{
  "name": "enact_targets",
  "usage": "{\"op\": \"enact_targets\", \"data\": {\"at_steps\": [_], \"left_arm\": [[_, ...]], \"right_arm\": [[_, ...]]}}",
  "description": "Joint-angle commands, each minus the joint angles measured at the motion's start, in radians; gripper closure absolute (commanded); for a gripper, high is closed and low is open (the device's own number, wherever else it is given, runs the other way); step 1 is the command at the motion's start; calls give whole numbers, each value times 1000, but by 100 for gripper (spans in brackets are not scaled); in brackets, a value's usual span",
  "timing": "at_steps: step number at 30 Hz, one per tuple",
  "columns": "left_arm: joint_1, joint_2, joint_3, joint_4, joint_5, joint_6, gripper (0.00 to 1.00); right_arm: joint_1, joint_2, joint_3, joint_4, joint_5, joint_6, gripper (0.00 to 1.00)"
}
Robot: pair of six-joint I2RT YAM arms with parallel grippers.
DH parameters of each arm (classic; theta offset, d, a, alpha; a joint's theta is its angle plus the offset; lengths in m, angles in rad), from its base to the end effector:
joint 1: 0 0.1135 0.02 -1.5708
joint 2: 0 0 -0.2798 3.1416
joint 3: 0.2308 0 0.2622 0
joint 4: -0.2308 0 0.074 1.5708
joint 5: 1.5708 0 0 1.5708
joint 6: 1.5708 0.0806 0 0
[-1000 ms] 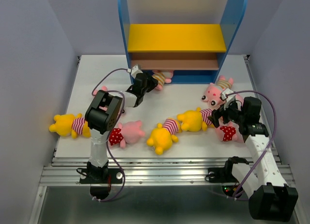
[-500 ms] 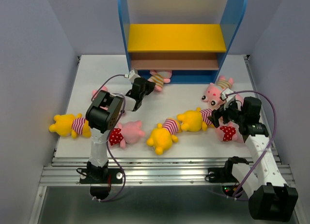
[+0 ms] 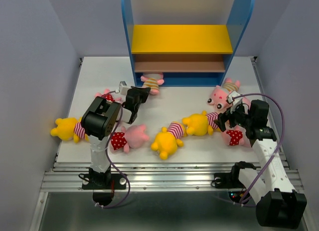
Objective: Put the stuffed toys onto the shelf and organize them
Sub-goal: Place the stuffed toy onto shelf
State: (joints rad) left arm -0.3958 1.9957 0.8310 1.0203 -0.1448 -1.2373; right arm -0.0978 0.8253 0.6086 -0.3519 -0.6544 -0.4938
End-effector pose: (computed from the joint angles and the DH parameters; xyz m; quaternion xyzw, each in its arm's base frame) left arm 0.4136 -0.1602 0.1355 -0.3513 0.6692 -0.4381 0.4867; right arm 0.2124 0.0285 0.2485 -0.3147 0.7839 0.1370 0.5173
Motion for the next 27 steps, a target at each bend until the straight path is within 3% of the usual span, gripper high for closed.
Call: {"op": "enact_targets", "data": {"at_steps": [1,15,27], "left_arm": [[15,-34,37,89,-38,-83,100],[43,60,209,-12,-49,-163,100],[43,112,229,-19,-59,-225,100]], "right_arm": [[-5,-9,19,14,-4,-11,0],[-5,-8,17,14,-2,-11,0],[-5,-5,17,14,-1,-12,0]]}}
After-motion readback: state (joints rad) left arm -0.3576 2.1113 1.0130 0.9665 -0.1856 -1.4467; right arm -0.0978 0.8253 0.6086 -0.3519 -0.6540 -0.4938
